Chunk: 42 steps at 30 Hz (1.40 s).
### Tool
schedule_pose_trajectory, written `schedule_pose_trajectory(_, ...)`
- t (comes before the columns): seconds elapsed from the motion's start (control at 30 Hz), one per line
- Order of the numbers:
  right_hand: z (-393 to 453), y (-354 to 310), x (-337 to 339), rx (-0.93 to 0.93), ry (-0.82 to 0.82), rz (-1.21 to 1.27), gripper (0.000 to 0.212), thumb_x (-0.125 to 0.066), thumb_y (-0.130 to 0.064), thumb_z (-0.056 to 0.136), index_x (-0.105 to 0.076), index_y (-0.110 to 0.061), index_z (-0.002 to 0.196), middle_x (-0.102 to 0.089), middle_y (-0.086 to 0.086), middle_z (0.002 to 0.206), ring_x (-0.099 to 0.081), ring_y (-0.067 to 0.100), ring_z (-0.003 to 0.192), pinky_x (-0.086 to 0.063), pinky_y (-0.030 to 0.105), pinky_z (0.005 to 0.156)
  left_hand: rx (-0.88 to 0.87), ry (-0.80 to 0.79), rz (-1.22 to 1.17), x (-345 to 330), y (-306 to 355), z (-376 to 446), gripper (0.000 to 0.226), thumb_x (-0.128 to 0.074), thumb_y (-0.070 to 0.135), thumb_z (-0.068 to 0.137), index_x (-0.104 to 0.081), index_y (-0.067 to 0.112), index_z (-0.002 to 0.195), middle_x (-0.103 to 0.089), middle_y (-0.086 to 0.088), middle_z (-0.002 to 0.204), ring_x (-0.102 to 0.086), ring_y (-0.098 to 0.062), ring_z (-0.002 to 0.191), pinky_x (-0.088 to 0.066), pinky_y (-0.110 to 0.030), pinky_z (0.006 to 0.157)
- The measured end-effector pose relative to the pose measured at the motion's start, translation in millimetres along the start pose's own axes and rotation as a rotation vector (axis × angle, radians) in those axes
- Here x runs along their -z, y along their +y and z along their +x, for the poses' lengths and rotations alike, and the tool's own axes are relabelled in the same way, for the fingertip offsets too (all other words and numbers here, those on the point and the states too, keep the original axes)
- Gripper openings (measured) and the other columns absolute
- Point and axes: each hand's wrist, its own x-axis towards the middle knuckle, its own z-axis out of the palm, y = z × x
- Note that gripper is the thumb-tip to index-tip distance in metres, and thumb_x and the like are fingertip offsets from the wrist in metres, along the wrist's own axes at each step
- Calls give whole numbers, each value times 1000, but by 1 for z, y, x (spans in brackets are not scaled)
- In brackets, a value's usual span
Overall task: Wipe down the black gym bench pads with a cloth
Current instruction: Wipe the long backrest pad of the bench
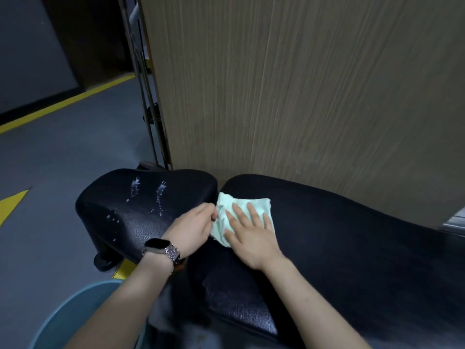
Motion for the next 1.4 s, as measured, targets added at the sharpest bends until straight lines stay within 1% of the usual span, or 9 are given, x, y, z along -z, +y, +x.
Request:
schedule_pose_trajectory(0.1, -9, -17, -8, 4, 13, 17, 55, -17, -47, 100, -7, -30, 152, 9, -9, 160, 20, 18, 144, 13, 45, 115, 40, 19, 23, 4, 6, 13, 15, -39, 13, 94, -50, 17, 104, -48, 5, 102, -48, -17, 77, -37, -32, 64)
schedule_pose_trajectory(0.3, -29, -45, -25, 59, 60, 70, 84, 5, -63, 75, -16, -32, 150, -3, -6, 160, 15, 22, 145, 15, 48, 112, -58, -33, 102, 7, 15, 24, 24, -43, 28, 96, -62, 23, 110, -45, 8, 121, -37, -7, 116, -41, -29, 81)
schedule_pose_trajectory(0.43, -43, -80, -32, 20, 186, 16, 53, -27, -51, 85, -67, -28, 111, -59, 1, 127, -42, 35, 131, -4, 50, 114, -109, -268, 154, 0, 33, 33, 37, -38, 26, 98, -48, 30, 134, -32, 13, 148, -27, -9, 135, -29, -27, 102)
schedule_pose_trajectory(0.53, -48, -96, -33, 19, 97, -34, 76, -5, -46, 79, -60, -19, 125, -58, 6, 128, -31, 34, 136, 0, 58, 112, -98, -298, 132, -12, 40, 37, 40, -34, 24, 100, -41, 33, 138, -29, 14, 150, -21, -8, 138, -26, -27, 106)
schedule_pose_trajectory(0.63, -56, -101, -41, -10, 15, -92, 59, -24, -42, 76, -74, -27, 103, -71, -2, 101, -59, 30, 112, -25, 57, 104, -63, -300, 93, -18, 41, 35, 41, -34, 26, 100, -38, 35, 139, -26, 14, 151, -15, -8, 140, -24, -31, 110)
schedule_pose_trajectory(0.8, -69, -92, -68, 153, 90, -226, 51, -68, -53, 63, -68, -39, 112, -66, -7, 115, -54, 29, 114, -41, 54, 97, -59, -337, 86, -21, 41, 32, 44, -36, 26, 100, -32, 34, 143, -18, 13, 154, -8, -7, 142, -19, -33, 111)
schedule_pose_trajectory(1.07, -113, -35, -86, 313, 651, -289, 40, -32, -20, 101, -49, -42, 129, -57, -6, 134, -55, 25, 122, -41, 50, 95, -61, -330, 110, -25, 42, 30, 45, -34, 23, 101, -28, 28, 145, -14, 7, 156, -7, -11, 144, -11, -26, 112)
schedule_pose_trajectory(1.17, -127, -24, -86, 298, 621, -358, 40, -46, -24, 96, -48, -45, 131, -56, -7, 135, -55, 24, 123, -39, 48, 96, -67, -314, 161, -28, 46, 27, 46, -31, 22, 101, -25, 27, 146, -13, 4, 157, -6, -15, 144, -10, -28, 114)
schedule_pose_trajectory(1.4, -121, -51, -85, 213, 552, -319, 42, -36, -18, 95, -45, -43, 128, -60, -8, 130, -57, 25, 121, -47, 51, 93, -68, -294, 220, -36, 49, 26, 47, -28, 22, 101, -23, 28, 147, -12, 2, 157, -6, -19, 144, -17, -38, 115)
